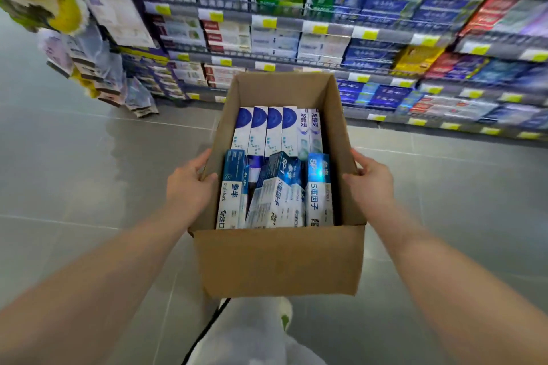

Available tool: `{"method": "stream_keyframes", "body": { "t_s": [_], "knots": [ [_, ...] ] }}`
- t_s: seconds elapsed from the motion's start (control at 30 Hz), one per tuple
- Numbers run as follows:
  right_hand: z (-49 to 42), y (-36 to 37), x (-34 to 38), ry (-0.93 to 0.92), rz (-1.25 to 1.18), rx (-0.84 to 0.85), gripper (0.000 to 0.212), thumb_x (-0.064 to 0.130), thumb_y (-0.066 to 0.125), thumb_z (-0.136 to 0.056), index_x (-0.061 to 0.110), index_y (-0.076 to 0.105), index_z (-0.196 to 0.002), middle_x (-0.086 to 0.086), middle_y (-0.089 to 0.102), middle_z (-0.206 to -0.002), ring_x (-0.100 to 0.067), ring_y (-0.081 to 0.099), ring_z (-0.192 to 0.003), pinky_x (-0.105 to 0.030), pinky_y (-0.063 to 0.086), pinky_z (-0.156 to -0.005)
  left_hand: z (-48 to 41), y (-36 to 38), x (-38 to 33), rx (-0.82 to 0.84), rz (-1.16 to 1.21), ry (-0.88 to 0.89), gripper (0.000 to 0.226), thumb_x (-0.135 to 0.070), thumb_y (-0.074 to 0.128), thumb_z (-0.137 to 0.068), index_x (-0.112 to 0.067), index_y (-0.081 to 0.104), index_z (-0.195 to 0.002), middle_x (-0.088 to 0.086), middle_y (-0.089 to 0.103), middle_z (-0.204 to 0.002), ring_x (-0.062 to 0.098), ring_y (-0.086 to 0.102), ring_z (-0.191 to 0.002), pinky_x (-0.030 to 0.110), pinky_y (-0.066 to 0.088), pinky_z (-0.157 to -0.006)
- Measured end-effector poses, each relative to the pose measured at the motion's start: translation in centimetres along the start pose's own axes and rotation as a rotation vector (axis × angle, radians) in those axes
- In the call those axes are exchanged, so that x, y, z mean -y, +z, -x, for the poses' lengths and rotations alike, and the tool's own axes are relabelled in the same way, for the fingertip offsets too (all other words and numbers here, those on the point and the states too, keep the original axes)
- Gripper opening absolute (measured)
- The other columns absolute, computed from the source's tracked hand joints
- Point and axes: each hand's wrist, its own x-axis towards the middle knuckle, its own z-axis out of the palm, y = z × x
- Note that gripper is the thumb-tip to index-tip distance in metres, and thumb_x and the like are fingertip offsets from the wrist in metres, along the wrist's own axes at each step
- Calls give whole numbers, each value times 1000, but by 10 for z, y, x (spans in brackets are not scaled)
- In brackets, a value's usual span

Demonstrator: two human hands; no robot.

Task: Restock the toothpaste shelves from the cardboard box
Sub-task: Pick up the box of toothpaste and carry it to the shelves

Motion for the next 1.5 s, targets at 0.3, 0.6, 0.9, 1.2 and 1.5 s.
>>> {"method": "stream_keyframes", "body": {
  "t_s": [0.3, 0.6, 0.9, 1.2, 1.5],
  "knots": [
    [-136, -64, -30, 105, -69, -38, 59, -4, 56, -82, 26, 52, -133, 2, 69, -93, -2, 59, -66, -6, 45, -56, -73, 104, -112, 48, -105, 22, 54, -23, 60, -91, -38, 42, -140, 5, 65, -122, 14, 65, -85, 24, 50, -79],
    [-252, -127, -34, 53, -31, 103, 60, 1, 56, -82, 31, 51, -134, 2, 70, -90, -8, 59, -67, -20, 48, -65, -86, 164, -196, -35, -163, -10, 51, -29, 57, -92, -44, 41, -138, 4, 65, -122, 24, 63, -103, 33, 49, -86],
    [-359, -190, -31, -165, 126, 353, 60, 0, 56, -78, 33, 57, -128, 4, 71, -103, -8, 62, -75, -20, 52, -70, -26, 262, -246, -279, 56, -288, 50, -23, 60, -91, -34, 47, -138, 8, 70, -109, 23, 66, -93, 29, 51, -85],
    [-431, -164, -16, -218, 211, 520, 57, 3, 60, -80, 32, 56, -129, 1, 70, -97, -10, 61, -70, -20, 51, -69, -39, 302, -262, -402, 184, -509, 47, -21, 60, -90, -34, 50, -134, 6, 69, -98, 21, 61, -70, 33, 56, -75],
    [-514, -105, -33, -326, 280, 662, 55, 3, 64, -83, 26, 53, -132, -13, 71, -103, -30, 66, -77, -36, 54, -76, -86, 356, -258, -542, 262, -668, 47, -20, 61, -89, -35, 51, -133, -5, 54, -59, 4, 37, -32, 22, 43, -48]
  ]
}}
